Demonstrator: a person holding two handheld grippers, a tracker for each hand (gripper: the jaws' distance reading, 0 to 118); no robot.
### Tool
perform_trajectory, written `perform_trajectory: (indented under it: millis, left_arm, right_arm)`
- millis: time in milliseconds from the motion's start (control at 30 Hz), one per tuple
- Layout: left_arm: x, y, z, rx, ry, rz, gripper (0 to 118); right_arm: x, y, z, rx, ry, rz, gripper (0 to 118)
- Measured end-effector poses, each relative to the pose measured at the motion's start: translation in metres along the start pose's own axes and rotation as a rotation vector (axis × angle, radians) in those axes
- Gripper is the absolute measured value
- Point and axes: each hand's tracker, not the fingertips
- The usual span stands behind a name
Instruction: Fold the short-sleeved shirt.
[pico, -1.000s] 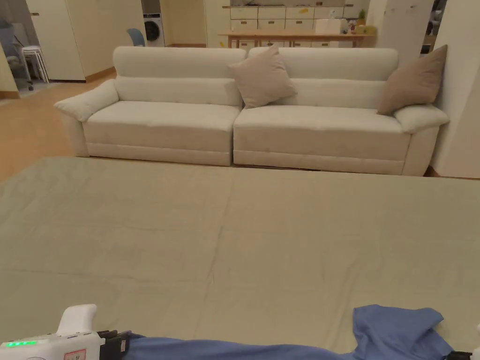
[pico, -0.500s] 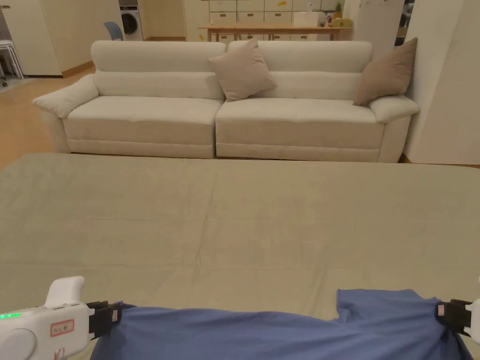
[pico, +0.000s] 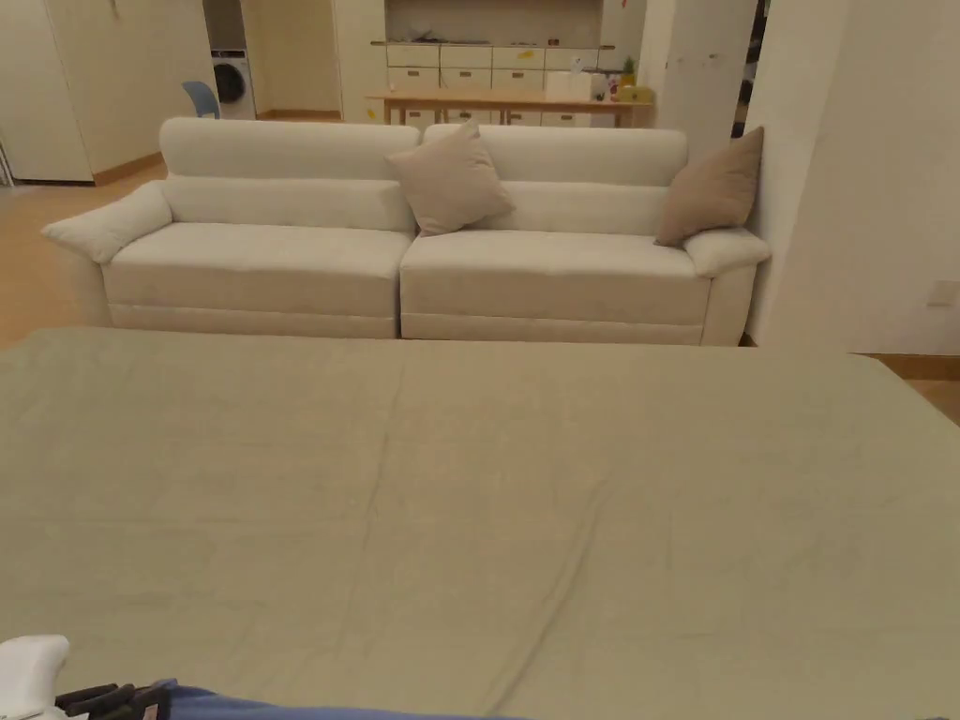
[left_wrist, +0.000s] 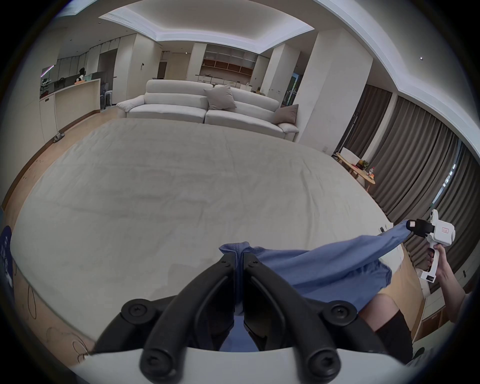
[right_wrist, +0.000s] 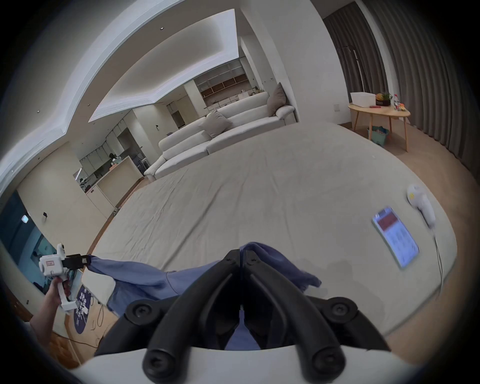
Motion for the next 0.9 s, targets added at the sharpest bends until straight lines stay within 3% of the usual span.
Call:
perform_trajectory:
  millis: [100, 167, 300, 400, 433, 467, 500, 533, 567, 600, 633, 733, 800, 900]
  left_arm:
    - [-0.003, -0.040, 0.011, -0.010, 0.008, 0.058, 3]
    - [-0.006, -0.063, 0.008, -0.030, 0.022, 0.102, 3]
    - [-0.021, -0.105, -0.018, -0.134, 0.096, 0.109, 3]
    - [-0.029, -0.123, -0.030, -0.172, 0.133, 0.134, 5]
    - [-0.028, -0.126, -0.031, -0.172, 0.170, 0.136, 10]
    - [-0.027, -0.128, -0.032, -0.166, 0.189, 0.135, 29]
    - [-0.025, -0.127, -0.031, -0.149, 0.210, 0.132, 53]
    - [-0.025, -0.126, -0.029, -0.139, 0.226, 0.125, 83]
    - [-0.025, -0.124, -0.027, -0.129, 0.224, 0.121, 113]
    - [-0.024, -0.121, -0.019, -0.089, 0.216, 0.113, 118]
    - [-0.020, -0.116, -0.007, -0.029, 0.175, 0.094, 116]
    - [-0.009, -0.094, 0.030, 0.137, 0.124, 0.084, 116]
    - [0.010, -0.080, 0.060, 0.219, 0.168, 0.003, 116]
    - [0.039, -0.074, 0.090, 0.298, 0.254, -0.170, 116]
  right_arm:
    - [0.011, -0.045, 0.013, -0.048, -0.008, -0.041, 1]
    - [0.014, -0.072, 0.009, -0.079, -0.038, -0.025, 1]
    - [0.034, -0.110, -0.020, -0.169, -0.077, -0.094, 1]
    - [0.035, -0.125, -0.032, -0.173, -0.108, -0.084, 1]
    - [0.037, -0.126, -0.033, -0.183, -0.122, -0.079, 1]
    - [0.039, -0.128, -0.033, -0.188, -0.123, -0.082, 5]
    - [0.040, -0.130, -0.033, -0.187, -0.126, -0.086, 22]
    - [0.039, -0.129, -0.032, -0.186, -0.154, -0.081, 58]
    - [0.041, -0.127, -0.029, -0.185, -0.195, -0.081, 116]
    - [0.041, -0.125, -0.027, -0.196, -0.234, -0.086, 114]
    - [0.039, -0.120, -0.015, -0.092, -0.200, -0.103, 107]
    - [0.025, -0.099, 0.024, 0.055, -0.172, -0.097, 113]
    - [0.000, -0.080, 0.051, 0.175, -0.181, 0.009, 118]
    - [-0.042, -0.069, 0.090, 0.394, -0.239, 0.239, 118]
